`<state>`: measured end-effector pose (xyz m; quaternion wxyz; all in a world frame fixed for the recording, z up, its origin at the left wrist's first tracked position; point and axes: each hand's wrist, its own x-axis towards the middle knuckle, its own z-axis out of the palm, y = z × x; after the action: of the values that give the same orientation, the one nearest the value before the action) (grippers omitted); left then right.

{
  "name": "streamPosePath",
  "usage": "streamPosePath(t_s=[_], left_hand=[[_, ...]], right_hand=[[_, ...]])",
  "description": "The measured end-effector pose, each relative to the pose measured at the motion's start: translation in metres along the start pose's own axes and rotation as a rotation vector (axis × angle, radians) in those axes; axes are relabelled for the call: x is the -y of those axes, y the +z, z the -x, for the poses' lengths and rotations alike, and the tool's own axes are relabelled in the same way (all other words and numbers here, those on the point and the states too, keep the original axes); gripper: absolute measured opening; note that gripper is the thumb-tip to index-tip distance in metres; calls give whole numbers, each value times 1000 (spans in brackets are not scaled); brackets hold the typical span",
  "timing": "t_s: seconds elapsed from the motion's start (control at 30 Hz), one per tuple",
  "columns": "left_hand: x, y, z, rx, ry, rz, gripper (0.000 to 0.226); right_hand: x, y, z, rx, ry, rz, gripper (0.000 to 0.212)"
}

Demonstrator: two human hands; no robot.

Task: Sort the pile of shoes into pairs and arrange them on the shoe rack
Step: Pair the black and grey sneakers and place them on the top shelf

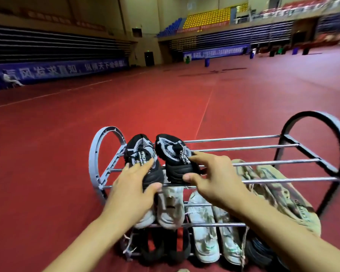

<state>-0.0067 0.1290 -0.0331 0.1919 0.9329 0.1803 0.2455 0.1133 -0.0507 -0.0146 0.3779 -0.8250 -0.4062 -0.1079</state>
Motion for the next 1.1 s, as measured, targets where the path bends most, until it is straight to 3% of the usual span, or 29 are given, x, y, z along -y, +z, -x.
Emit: streamPosePath(t_s=[0.17, 0.53, 0.7, 0.87, 1.0, 1.1], left_hand=[[11, -10, -4, -78, -58, -32, 55], [23, -4, 1, -201, -116, 56, 50], [32, -6, 4, -120, -108, 17, 55], [46, 3, 3, -136, -49, -42, 53], [47, 12, 16, -242, 27, -78, 53], [41, 33, 62, -425, 101, 81, 43]], right_hand=[[1, 26, -7, -7, 0, -26, 21], [19, 49, -4, -32, -23, -18, 18], [20, 56, -9, 0, -46, 3, 25], [20, 55, -8, 35, -72, 37, 18], [15, 43, 1, 129, -142, 37, 43], [5, 27, 45, 42, -209, -59, 32]])
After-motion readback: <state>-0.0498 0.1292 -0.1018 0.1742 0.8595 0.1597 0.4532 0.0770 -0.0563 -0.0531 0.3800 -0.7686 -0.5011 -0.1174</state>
